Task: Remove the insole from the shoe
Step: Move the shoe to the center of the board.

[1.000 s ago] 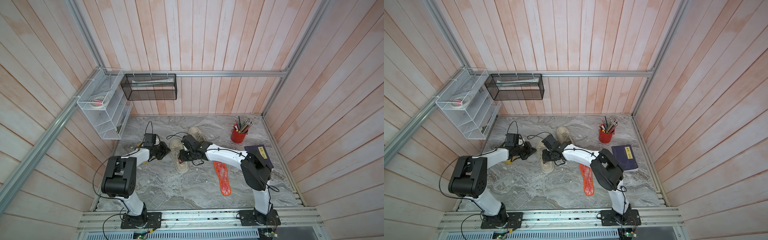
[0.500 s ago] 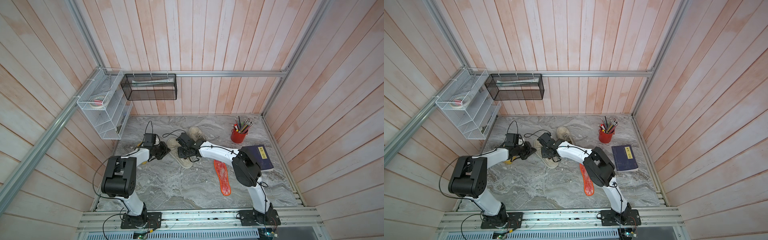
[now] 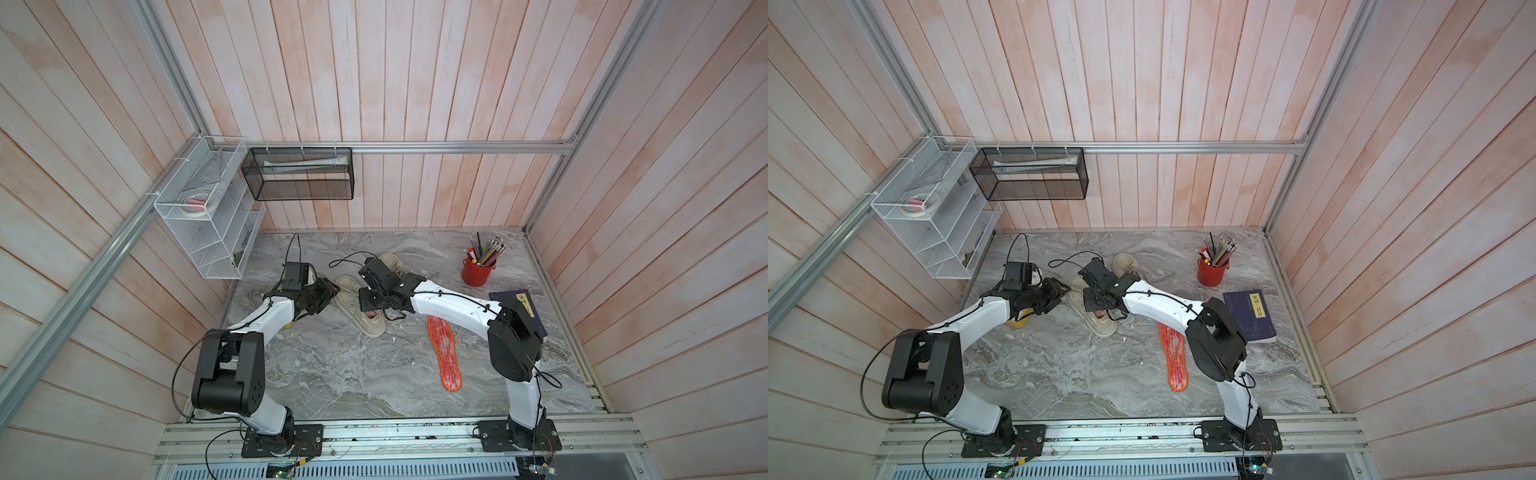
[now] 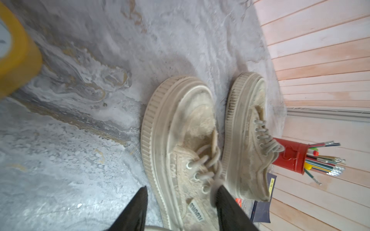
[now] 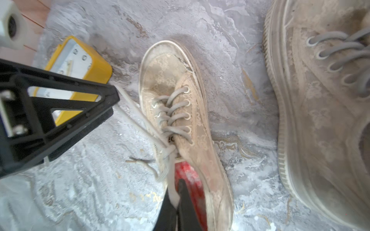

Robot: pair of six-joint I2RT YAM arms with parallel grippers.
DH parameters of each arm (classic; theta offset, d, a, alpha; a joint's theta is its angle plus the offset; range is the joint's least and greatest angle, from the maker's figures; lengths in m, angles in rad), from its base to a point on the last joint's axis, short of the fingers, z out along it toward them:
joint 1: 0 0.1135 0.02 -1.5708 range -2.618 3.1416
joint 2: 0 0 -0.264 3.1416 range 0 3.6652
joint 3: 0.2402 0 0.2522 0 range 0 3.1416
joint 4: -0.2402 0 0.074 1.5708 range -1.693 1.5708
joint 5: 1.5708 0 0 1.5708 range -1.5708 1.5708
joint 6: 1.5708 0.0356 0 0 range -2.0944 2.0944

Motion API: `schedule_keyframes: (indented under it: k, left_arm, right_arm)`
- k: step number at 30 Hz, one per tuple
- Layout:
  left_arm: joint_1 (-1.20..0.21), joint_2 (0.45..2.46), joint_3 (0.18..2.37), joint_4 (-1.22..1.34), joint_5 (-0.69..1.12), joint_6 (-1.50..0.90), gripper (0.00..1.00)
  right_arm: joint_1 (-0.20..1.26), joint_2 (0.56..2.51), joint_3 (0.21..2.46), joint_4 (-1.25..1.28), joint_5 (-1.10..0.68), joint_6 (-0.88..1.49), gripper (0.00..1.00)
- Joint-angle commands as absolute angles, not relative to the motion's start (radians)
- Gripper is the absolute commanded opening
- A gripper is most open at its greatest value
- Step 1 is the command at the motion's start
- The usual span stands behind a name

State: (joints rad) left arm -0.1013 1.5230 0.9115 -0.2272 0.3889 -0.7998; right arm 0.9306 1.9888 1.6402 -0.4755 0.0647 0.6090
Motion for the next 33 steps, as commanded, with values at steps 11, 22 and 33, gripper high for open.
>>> schedule_keyframes:
  k: [11, 22, 33]
  left_arm:
    - [-0.25, 1.153, 0.661, -0.343, 0.348, -0.894, 0.58]
    - [-0.25, 1.105, 0.589, -0.382, 0.346, -0.932, 0.56]
    - [-0.251, 1.133, 0.587, -0.369, 0.357, -0.939, 0.56]
  right_arm:
    - [0.938, 1.804, 1.587, -0.561, -0.056, 0.581, 0.0]
    - [0.964, 1.615, 1.574, -0.572, -0.001, 0.52, 0.0]
    - [0.986, 1.548, 1.594, -0.504, 0.016, 0.485, 0.0]
